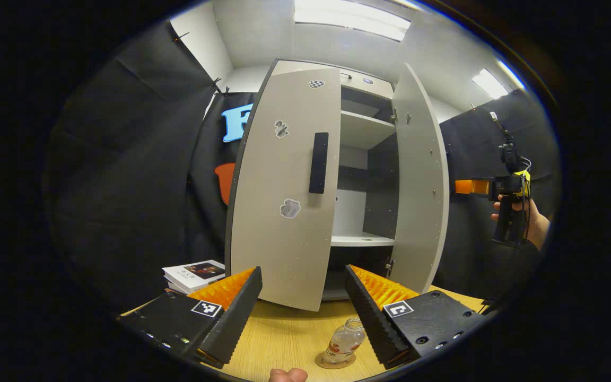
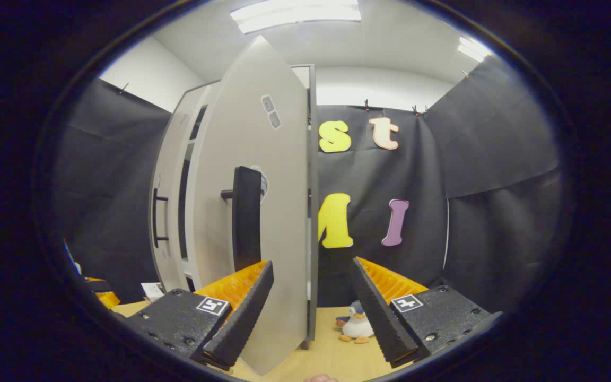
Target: Grasp the bottle in the cabinet with the left hand and place it on the coaster, then close the right door with the right hand and the left door with the left hand.
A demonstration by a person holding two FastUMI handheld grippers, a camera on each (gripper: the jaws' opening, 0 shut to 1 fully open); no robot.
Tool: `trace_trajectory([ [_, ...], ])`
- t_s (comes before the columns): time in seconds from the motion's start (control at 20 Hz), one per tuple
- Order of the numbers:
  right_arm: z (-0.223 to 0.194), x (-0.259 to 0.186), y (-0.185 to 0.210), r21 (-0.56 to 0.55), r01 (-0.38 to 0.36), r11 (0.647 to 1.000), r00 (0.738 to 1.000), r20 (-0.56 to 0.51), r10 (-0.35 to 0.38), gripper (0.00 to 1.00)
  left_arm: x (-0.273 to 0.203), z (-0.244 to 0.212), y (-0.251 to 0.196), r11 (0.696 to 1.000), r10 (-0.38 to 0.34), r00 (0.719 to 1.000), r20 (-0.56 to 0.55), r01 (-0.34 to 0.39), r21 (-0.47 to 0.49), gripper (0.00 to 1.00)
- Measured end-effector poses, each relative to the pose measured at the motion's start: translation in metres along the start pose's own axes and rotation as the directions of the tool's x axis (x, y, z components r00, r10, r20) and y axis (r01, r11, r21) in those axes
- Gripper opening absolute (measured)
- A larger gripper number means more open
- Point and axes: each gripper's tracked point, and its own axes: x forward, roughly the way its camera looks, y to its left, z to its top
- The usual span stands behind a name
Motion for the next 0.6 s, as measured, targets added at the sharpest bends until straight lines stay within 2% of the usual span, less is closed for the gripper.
trace_trajectory([
  [0.05,0.000,0.005,0.010,-0.007,-0.015,1.000,1.000,-0.001,0.015,0.97,-0.002,0.001,0.003,1.000,0.009,1.000,-0.001,-0.009,0.003,0.95],
  [0.2,-0.005,0.020,0.035,0.012,-0.073,0.997,0.997,-0.001,0.073,0.97,-0.006,0.002,0.014,0.999,0.039,0.999,0.003,-0.039,0.014,0.95],
  [0.25,-0.006,0.027,0.044,0.021,-0.093,0.995,0.996,0.001,0.093,0.96,-0.007,0.002,0.017,0.999,0.048,0.999,0.003,-0.048,0.016,1.00],
  [0.3,-0.007,0.032,0.053,0.024,-0.112,0.993,0.994,-0.003,0.112,0.97,-0.008,0.002,0.019,0.998,0.054,0.999,0.004,-0.054,0.016,0.99],
  [0.35,-0.009,0.037,0.062,0.022,-0.130,0.991,0.992,-0.008,0.130,0.92,-0.007,0.002,0.021,0.998,0.057,0.998,0.005,-0.057,0.016,0.99],
  [0.45,-0.012,0.046,0.064,0.023,-0.121,0.992,0.993,-0.008,0.121,1.00,-0.008,0.003,0.022,0.998,0.065,0.998,0.004,-0.065,0.019,0.99],
  [0.55,-0.013,0.049,0.069,0.034,-0.123,0.992,0.992,-0.010,0.124,0.94,-0.008,0.004,0.024,0.997,0.067,0.998,0.005,-0.067,0.024,0.99],
  [0.6,-0.012,0.048,0.069,0.040,-0.124,0.991,0.992,-0.008,0.125,0.94,-0.008,0.005,0.025,0.997,0.069,0.998,0.006,-0.069,0.025,0.99],
])
